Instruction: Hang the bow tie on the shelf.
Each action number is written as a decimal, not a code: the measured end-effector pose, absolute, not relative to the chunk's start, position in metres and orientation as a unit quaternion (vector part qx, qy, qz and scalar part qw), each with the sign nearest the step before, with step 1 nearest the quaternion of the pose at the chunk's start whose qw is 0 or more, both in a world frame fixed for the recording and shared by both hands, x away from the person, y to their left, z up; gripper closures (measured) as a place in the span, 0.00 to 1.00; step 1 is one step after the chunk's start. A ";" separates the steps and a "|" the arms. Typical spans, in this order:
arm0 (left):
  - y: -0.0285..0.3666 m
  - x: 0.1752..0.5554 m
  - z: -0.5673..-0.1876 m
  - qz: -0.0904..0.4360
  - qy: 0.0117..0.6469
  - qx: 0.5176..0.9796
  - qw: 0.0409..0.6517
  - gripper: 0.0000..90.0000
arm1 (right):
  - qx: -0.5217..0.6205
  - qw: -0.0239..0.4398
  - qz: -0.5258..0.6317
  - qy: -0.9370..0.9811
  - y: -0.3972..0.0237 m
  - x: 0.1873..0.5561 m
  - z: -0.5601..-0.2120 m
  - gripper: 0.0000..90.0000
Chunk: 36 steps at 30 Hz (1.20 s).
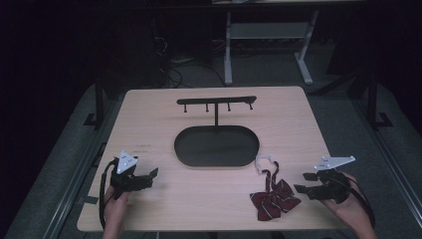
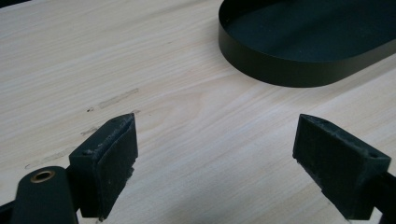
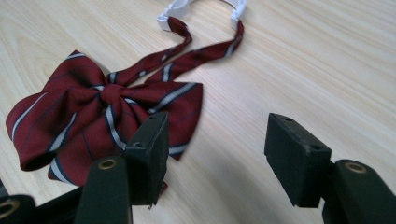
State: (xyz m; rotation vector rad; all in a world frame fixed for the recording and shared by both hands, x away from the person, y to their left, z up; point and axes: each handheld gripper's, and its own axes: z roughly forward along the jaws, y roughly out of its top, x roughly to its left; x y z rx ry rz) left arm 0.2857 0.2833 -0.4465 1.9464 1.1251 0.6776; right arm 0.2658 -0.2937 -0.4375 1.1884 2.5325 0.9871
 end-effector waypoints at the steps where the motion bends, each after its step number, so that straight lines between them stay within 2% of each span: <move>1: 0.284 0.286 -0.446 0.266 0.442 0.765 0.385 0.15 | 0.392 0.089 0.329 0.854 -0.292 0.267 -0.437 0.44; 21: 0.283 0.283 -0.447 0.264 0.442 0.765 0.386 0.15 | 0.342 0.072 0.313 0.883 -0.253 0.296 -0.417 0.44; 36: 0.284 0.283 -0.446 0.264 0.443 0.763 0.389 0.15 | 0.321 0.055 0.289 0.900 -0.231 0.324 -0.403 0.53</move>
